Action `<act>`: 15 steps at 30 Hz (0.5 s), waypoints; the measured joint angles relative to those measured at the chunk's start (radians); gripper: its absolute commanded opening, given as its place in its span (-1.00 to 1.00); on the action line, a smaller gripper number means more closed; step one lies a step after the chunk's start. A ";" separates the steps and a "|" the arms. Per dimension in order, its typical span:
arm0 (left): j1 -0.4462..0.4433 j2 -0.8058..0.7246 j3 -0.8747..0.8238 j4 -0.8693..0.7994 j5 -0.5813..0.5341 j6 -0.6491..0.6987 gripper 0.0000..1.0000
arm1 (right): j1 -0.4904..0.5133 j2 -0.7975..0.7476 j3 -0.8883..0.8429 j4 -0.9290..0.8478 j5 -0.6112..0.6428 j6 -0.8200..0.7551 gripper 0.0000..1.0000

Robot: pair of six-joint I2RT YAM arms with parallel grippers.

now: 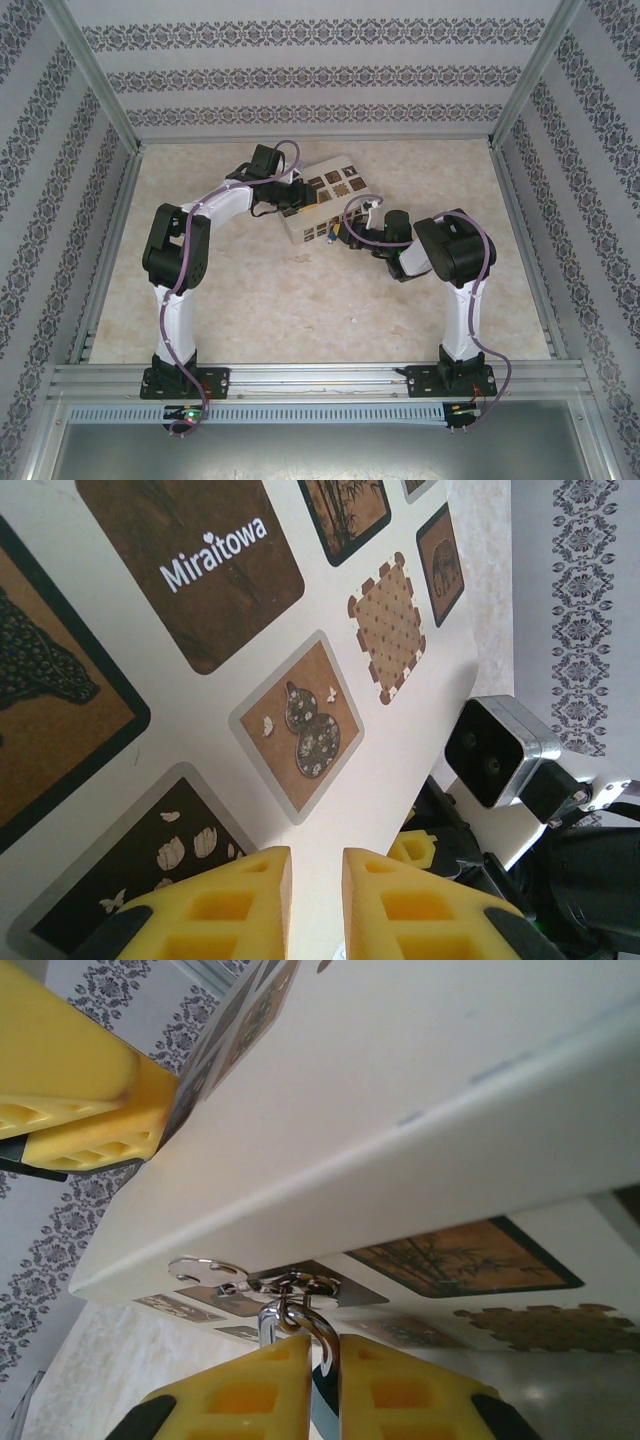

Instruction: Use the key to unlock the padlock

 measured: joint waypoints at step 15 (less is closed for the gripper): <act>0.000 -0.001 -0.013 0.027 0.000 -0.001 -0.61 | 0.016 0.000 0.000 -0.002 0.055 0.043 -1.00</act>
